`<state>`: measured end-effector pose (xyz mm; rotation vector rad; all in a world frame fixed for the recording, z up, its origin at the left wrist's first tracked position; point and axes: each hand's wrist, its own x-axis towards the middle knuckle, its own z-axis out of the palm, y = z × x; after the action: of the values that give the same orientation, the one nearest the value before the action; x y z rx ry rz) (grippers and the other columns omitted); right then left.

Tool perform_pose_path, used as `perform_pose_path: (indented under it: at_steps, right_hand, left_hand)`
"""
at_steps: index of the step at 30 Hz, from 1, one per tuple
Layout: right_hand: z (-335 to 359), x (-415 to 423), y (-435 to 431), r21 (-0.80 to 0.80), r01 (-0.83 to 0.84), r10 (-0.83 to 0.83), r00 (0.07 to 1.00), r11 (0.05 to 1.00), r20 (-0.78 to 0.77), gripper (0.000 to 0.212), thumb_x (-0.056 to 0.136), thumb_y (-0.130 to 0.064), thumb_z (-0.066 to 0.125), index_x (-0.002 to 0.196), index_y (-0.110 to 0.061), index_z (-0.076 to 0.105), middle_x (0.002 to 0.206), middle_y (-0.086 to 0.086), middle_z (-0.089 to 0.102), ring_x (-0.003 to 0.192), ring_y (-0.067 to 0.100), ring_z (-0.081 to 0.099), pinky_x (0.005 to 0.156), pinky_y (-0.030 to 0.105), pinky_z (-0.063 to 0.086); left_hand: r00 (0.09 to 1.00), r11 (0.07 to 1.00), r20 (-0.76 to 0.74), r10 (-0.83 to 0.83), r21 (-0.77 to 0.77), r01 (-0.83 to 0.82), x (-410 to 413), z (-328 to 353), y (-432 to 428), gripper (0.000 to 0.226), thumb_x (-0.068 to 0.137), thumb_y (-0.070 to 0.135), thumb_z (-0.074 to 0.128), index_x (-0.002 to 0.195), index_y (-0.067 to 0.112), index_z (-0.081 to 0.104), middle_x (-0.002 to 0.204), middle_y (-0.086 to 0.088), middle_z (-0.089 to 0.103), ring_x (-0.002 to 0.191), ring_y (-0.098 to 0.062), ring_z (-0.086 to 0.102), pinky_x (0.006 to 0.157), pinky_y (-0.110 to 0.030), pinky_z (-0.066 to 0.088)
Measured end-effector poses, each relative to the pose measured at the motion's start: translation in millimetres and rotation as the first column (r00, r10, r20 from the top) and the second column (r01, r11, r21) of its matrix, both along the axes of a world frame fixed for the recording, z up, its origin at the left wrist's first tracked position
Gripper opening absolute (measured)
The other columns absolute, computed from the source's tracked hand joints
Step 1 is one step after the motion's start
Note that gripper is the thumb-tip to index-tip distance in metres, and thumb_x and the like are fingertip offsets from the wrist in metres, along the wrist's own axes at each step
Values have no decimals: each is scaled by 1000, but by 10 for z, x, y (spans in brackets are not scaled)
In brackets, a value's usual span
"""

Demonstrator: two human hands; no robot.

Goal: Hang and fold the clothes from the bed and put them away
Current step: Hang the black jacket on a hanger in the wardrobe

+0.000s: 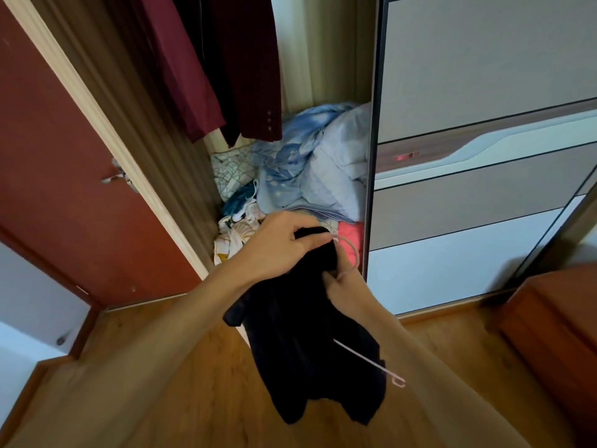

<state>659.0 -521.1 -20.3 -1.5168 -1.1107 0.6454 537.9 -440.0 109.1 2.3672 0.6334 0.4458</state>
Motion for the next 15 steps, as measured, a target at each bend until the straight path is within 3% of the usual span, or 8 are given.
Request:
perform_pose_path:
  at_steps: [2,4,6,8,9,11,13,15]
  right_hand:
    - [52,-48,96,63,66,-60,995,996,-83,59,80,8,47,130,-24,47,121,-10,58,114,-5,56,106,23,45]
    - [78,12,166,32,147,-138,972,989,-193,46,81,1,48,116,-26,62,106,3,70,97,21,68,98,45,52]
    - [82,123,234,27,146,-136,965,989,-222,39,84,0,48,96,-27,73,85,7,72,76,32,66,87,44,53]
    - [197,171,268,40,115,-101,961,993,-259,36,84,1,47,83,-21,76,69,6,63,67,28,54,66,36,46]
    - [240,194,292,54,97,-81,965,994,-251,33,82,-2,47,81,-18,75,66,7,60,67,25,52,64,34,44]
    - [360,194,324,73,82,-69,985,994,-161,26,77,-11,47,80,-10,73,67,18,58,63,22,53,60,36,48]
    - [460,157,352,102,62,-55,996,993,-71,29,73,-18,46,82,-11,72,80,22,63,72,22,61,70,47,56]
    - [554,135,369,146,42,-42,999,988,-6,36,72,-19,45,86,-34,75,96,-2,70,103,22,65,97,49,52]
  left_hand:
    - [1000,997,-9,-20,-68,20,-99,71,-7,10,94,29,67,87,26,74,79,-2,72,75,-21,69,66,-35,53]
    - [996,994,-91,-13,-106,3,-266,73,43,11,95,32,65,86,34,71,80,0,72,73,-25,70,66,-40,55]
    - [973,999,-230,17,-39,-27,-433,44,146,12,97,37,60,96,29,68,83,-2,72,73,-22,69,71,-44,55]
    - [901,991,-425,85,133,-31,-517,20,261,27,97,44,56,117,26,59,86,-4,70,78,-21,67,73,-43,54]
    - [838,954,-517,174,300,-13,-518,13,302,43,95,47,56,132,25,47,92,-4,69,84,-22,66,75,-41,53]
    - [738,760,-532,415,649,41,-464,-6,367,83,88,50,65,150,20,20,125,-10,59,113,-29,58,90,-41,48]
    - [787,631,-456,416,767,112,-361,-41,406,98,76,52,72,151,18,19,153,-18,29,139,-35,33,111,-48,32]
    - [875,693,-450,176,688,215,-242,-134,464,79,78,59,67,138,18,37,145,-11,39,134,-30,38,107,-43,33]
